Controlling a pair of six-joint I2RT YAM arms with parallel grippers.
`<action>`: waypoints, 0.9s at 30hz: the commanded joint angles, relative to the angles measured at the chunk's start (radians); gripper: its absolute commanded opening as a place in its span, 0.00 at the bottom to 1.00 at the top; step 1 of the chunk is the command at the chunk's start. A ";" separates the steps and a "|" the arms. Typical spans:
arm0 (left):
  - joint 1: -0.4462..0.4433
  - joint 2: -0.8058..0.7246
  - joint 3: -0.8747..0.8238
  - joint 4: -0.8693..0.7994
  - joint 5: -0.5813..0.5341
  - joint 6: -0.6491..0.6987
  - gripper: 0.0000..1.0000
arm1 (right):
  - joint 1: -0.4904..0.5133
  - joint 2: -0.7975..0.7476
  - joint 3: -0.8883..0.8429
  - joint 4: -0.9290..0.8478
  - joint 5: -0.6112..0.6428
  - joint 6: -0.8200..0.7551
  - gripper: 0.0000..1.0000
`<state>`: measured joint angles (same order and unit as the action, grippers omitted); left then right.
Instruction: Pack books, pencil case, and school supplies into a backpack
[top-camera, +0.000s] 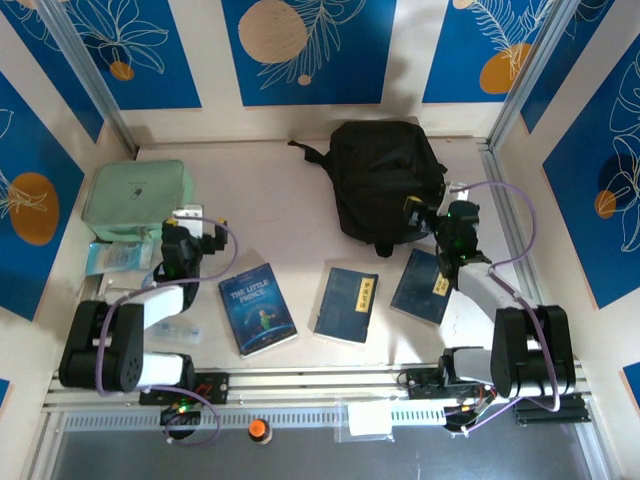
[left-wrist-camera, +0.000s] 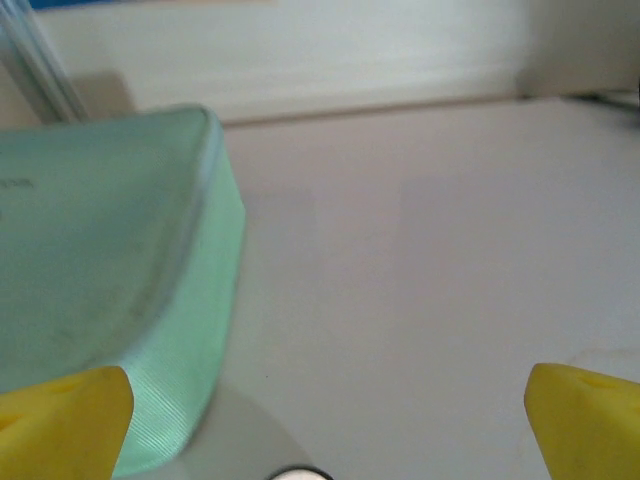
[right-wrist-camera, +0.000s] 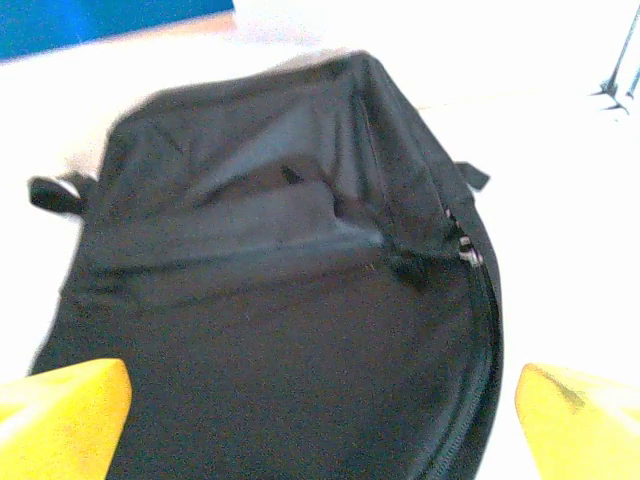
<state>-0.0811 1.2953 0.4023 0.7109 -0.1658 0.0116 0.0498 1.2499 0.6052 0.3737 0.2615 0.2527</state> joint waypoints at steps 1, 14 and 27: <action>-0.006 -0.091 0.080 -0.162 -0.028 -0.129 1.00 | 0.024 -0.008 0.097 -0.295 -0.021 0.154 0.99; -0.006 -0.101 0.335 -0.499 0.301 -0.451 1.00 | 0.128 0.423 0.668 -0.705 -0.202 0.281 0.97; -0.008 -0.059 0.361 -0.591 0.405 -0.473 1.00 | 0.225 0.896 1.087 -0.886 -0.224 0.277 0.92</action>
<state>-0.0834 1.2282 0.7364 0.1387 0.1928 -0.4461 0.2375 2.1006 1.6333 -0.4355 0.0814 0.5358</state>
